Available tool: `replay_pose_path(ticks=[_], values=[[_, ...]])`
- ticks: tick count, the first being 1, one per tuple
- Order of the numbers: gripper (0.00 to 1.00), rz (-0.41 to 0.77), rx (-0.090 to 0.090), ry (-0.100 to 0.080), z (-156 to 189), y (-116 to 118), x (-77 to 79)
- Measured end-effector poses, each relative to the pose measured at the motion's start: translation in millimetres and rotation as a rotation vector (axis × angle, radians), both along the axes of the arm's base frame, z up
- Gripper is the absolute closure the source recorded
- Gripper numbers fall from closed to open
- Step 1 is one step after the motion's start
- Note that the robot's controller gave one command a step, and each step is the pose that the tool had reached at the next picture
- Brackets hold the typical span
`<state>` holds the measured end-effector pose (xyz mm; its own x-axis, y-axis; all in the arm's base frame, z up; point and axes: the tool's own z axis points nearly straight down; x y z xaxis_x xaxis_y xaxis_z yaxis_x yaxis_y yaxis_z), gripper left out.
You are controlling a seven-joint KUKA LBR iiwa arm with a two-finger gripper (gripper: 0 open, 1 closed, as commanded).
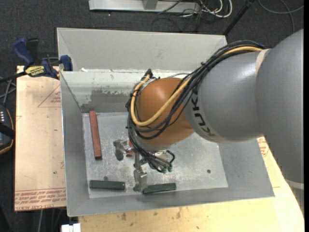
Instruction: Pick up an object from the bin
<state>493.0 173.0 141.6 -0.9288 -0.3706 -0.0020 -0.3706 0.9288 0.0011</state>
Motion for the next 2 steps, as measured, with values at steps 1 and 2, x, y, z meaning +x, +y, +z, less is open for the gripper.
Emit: replay_pose_path(ticks=[1,2], values=[[0.0,0.172,0.0,0.001,-24,14,-11.3],[0.0,-0.007,0.003,-0.011,-63,62,-1.1]])
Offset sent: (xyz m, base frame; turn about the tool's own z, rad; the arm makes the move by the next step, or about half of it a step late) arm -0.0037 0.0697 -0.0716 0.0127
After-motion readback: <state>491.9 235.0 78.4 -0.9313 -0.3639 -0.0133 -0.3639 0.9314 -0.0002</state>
